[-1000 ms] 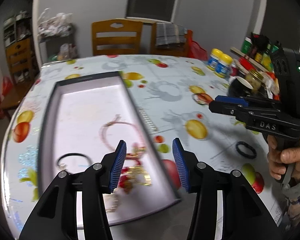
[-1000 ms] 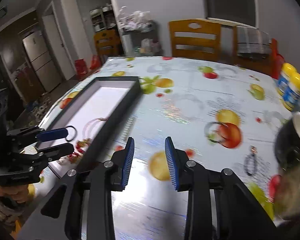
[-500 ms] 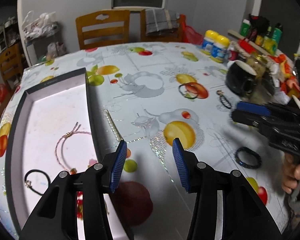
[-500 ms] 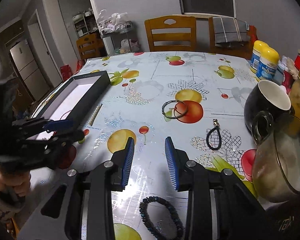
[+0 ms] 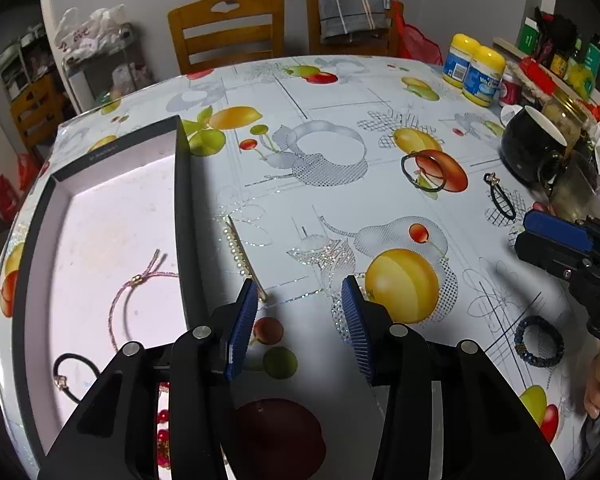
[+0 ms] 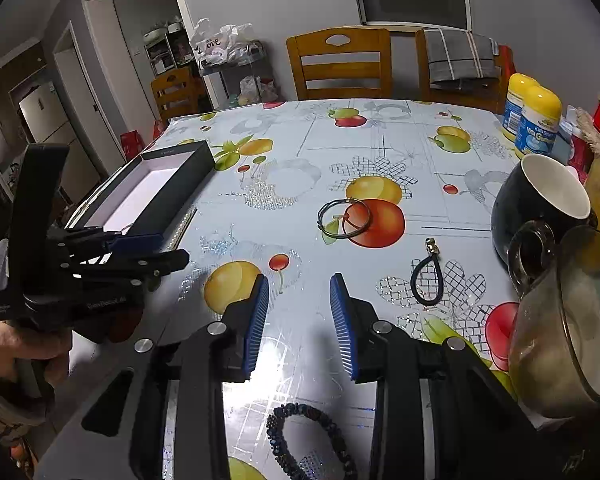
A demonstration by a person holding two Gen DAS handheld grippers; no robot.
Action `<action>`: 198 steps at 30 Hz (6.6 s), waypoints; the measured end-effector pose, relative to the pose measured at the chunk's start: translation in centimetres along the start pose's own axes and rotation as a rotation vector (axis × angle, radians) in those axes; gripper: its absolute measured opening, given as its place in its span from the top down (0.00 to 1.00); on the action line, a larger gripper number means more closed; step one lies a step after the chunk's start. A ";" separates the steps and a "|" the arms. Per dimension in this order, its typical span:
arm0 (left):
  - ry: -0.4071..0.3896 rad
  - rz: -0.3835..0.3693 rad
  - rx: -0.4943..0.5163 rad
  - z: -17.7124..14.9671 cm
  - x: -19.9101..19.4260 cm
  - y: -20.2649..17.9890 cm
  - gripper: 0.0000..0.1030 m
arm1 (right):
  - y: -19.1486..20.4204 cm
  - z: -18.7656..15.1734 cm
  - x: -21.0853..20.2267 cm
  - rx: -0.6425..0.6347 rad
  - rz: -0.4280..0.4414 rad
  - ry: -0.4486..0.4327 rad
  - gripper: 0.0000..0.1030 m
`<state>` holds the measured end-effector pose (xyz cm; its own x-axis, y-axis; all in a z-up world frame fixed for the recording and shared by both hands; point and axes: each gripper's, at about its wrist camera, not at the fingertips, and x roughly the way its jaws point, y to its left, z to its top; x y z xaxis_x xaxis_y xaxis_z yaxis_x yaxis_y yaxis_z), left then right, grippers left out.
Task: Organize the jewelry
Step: 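Move the left gripper toward the pearl bar clip beside the box, then grasp the pearl bar clip with the left gripper while the right gripper grasps the metal ring, then carry the pearl clip and metal ring into the white box with both grippers, then open both grippers in the box and withdraw them toward the table, then grasp the black beaded bracelet with the left gripper while the right gripper approaches the black cord keychain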
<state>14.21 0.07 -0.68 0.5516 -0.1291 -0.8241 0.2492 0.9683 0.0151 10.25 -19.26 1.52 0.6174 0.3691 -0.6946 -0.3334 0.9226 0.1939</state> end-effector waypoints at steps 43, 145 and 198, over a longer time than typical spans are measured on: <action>0.011 0.025 -0.035 1.4 2.4 1.3 0.93 | -0.6 4.0 7.5 0.001 -0.121 0.100 0.65; -0.160 0.043 -0.196 -6.6 -7.7 16.0 0.68 | 21.6 4.6 4.2 -0.369 0.151 0.051 0.95; -0.046 -0.128 0.252 -4.2 -0.8 -9.2 0.86 | -1.3 -3.0 -5.4 0.007 -0.123 -0.065 0.61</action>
<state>8.14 -7.81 -2.55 0.5371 -0.2623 -0.8017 0.5062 0.8605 0.0576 5.19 -22.76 2.89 0.6982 0.2591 -0.6674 -0.2476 0.9621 0.1145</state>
